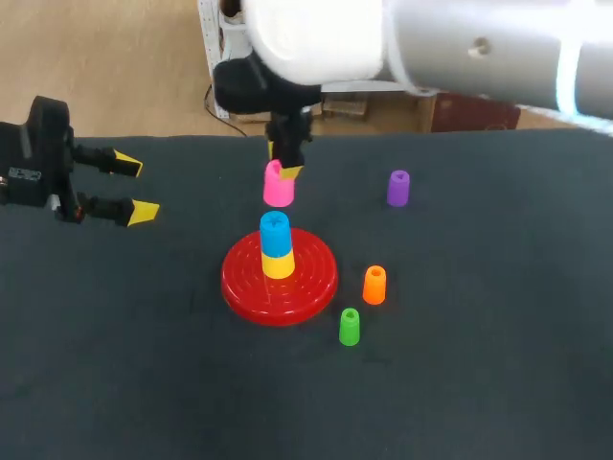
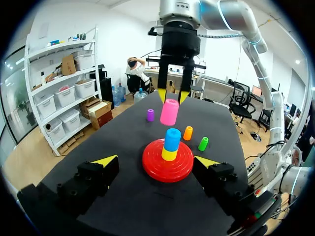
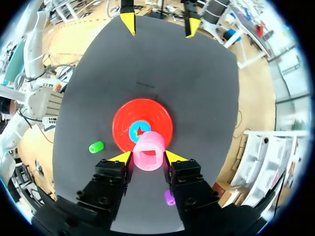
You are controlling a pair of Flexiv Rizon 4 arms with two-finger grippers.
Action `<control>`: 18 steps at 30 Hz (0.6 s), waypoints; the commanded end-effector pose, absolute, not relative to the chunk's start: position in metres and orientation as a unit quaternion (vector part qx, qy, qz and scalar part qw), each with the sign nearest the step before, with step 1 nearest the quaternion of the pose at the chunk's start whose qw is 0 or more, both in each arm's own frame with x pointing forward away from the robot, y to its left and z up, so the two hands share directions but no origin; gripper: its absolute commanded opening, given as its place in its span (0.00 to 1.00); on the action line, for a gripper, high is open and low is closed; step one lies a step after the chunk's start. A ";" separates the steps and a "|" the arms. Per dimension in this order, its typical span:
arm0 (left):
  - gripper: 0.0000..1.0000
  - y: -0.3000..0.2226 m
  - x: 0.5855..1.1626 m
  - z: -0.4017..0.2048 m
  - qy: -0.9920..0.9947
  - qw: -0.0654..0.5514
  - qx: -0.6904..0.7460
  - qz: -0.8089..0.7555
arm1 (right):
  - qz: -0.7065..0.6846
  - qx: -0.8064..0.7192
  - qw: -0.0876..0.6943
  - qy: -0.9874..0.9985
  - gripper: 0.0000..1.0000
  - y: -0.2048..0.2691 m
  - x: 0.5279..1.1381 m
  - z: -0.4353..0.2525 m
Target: Pick up and stack the cylinders on the red base in this order: pink,purple,orange,green
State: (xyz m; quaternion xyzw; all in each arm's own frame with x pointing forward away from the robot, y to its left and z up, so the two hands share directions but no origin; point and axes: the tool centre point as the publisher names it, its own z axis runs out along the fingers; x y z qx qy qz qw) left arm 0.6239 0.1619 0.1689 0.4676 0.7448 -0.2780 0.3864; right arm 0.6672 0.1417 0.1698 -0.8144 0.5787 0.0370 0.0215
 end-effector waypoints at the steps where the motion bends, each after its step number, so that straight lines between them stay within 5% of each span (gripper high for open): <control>1: 1.00 0.163 0.626 0.167 0.743 0.387 0.469 -0.279 | 0.069 -0.819 -0.065 0.566 0.00 0.162 0.678 0.160; 18: 1.00 0.163 0.626 0.167 0.743 0.387 0.469 -0.279 | 0.059 -0.813 -0.058 0.577 0.00 0.156 0.657 0.161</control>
